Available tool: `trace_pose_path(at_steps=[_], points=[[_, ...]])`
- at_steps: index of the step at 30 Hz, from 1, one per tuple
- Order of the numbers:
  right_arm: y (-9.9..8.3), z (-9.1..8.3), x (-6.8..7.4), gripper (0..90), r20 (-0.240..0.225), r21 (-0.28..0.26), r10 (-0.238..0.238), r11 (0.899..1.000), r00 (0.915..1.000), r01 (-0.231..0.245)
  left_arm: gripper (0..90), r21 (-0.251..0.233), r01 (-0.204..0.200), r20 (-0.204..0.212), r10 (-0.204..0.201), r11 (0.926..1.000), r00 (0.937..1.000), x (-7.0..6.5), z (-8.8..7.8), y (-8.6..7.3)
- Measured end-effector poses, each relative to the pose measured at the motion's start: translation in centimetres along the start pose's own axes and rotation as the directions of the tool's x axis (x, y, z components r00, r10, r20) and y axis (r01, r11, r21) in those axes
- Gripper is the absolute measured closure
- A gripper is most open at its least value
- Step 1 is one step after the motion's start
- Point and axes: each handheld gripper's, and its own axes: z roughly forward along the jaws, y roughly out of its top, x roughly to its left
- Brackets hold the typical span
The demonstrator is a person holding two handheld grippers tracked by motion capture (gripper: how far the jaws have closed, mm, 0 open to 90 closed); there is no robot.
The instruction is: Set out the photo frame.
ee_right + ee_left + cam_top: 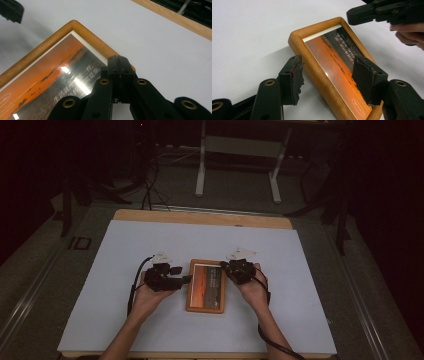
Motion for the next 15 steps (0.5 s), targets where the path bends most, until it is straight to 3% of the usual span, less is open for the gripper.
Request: trace_pose_path(at_steps=[8,15], points=[[0.0,1.2,-0.1,89.6,-0.012,0.013,0.028,1.0,0.9995,-0.028,41.6,0.006,-0.001,-0.003,0.001,1.0,1.0,0.0,0.0,0.0],[0.1,1.5,-0.1,89.7,-0.006,0.018,0.01,1.0,0.9999,-0.01,41.7,0.002,0.001,-0.006,-0.001,1.0,1.0,0.1,-0.2,0.0]])
